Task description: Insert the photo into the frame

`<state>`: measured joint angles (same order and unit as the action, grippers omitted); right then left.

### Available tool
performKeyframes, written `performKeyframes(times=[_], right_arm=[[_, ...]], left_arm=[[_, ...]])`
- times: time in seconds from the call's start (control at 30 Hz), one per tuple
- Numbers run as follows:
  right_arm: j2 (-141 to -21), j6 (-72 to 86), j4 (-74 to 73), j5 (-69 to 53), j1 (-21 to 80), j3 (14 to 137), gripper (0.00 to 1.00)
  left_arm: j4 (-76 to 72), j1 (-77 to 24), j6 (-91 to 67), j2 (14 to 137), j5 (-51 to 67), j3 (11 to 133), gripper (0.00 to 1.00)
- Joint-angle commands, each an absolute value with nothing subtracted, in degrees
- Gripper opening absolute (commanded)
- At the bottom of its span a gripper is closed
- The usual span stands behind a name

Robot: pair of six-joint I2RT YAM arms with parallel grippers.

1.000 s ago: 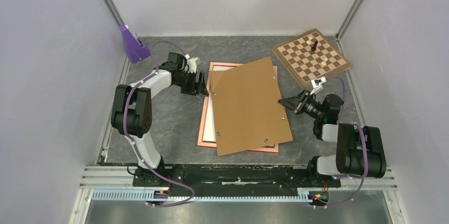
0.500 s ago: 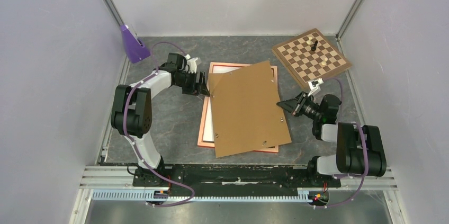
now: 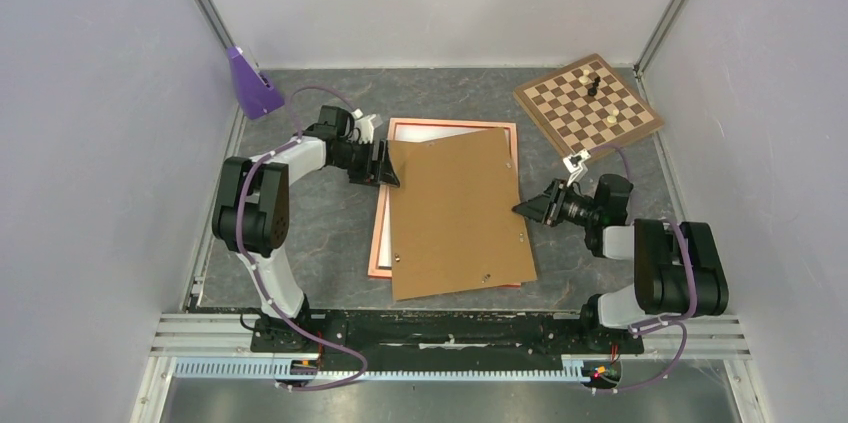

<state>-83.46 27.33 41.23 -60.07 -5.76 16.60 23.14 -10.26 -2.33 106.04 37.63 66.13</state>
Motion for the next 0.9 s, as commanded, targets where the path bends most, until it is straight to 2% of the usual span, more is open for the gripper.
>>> performKeyframes(times=[0.0,0.2,0.6,0.73,0.87], right_arm=[[-84.7,23.5,40.0,-64.3,-4.5,18.9,0.34],[-86.1,22.0,38.6,-65.9,-2.8,19.4,0.35],[-89.4,2.9,12.1,-59.3,-2.5,25.4,0.39],[-90.2,1.0,9.0,-57.3,-2.5,26.1,0.46],[-91.8,2.1,9.9,-59.5,-2.4,26.4,0.44]], left_arm=[[20.5,-11.0,-6.1,106.5,39.5,65.7,0.75],[20.2,-11.9,-6.3,107.3,39.6,65.5,0.73],[20.0,-12.6,-6.2,107.4,39.6,64.4,0.72],[19.9,-12.6,-6.1,107.2,39.6,64.1,0.72],[19.8,-12.7,-6.1,107.1,39.7,63.9,0.71]])
